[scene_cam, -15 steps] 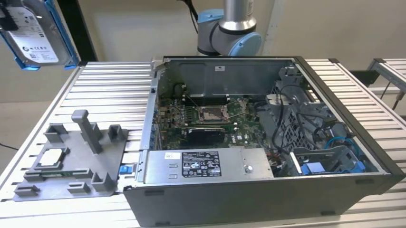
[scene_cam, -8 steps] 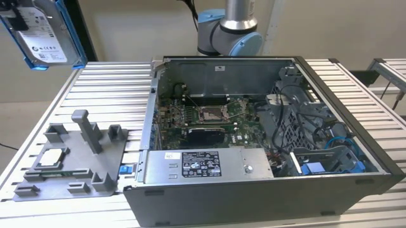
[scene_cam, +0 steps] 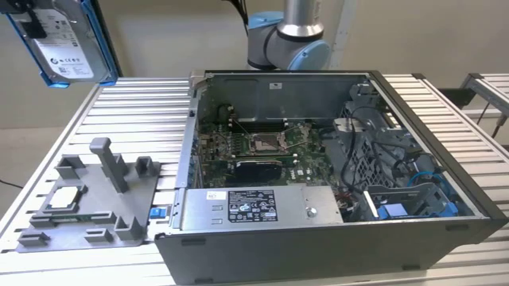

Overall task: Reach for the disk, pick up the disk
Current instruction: 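Pick up the disk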

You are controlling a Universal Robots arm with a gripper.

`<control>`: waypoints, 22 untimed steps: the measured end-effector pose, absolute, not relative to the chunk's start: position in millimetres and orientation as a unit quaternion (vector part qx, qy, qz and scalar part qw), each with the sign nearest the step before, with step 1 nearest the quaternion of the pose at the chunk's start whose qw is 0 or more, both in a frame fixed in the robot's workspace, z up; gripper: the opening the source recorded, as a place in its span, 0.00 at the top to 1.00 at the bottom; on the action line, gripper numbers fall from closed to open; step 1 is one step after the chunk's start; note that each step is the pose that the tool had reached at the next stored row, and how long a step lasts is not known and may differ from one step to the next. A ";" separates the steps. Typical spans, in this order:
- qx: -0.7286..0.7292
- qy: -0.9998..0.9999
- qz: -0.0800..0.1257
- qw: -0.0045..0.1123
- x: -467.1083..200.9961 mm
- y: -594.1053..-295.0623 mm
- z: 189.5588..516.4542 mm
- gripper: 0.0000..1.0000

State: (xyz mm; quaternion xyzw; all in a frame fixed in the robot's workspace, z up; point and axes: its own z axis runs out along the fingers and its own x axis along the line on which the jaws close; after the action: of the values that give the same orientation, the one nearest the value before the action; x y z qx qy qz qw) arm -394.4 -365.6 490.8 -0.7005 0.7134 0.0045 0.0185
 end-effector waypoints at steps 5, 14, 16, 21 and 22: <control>-0.701 0.713 0.005 0.018 -383.4 -365.6 490.8 1.00; -0.701 0.713 0.005 0.018 -365.1 -365.6 490.8 1.00; -0.701 0.713 0.005 0.018 -361.3 -365.6 490.8 1.00; -0.701 0.713 0.005 0.018 -351.3 -365.6 490.8 1.00; -0.701 0.713 0.005 0.018 -349.3 -365.6 490.8 1.00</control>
State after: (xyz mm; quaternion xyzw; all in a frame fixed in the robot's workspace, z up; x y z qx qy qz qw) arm -349.3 -365.6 490.8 -0.7005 0.7134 0.0049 0.0180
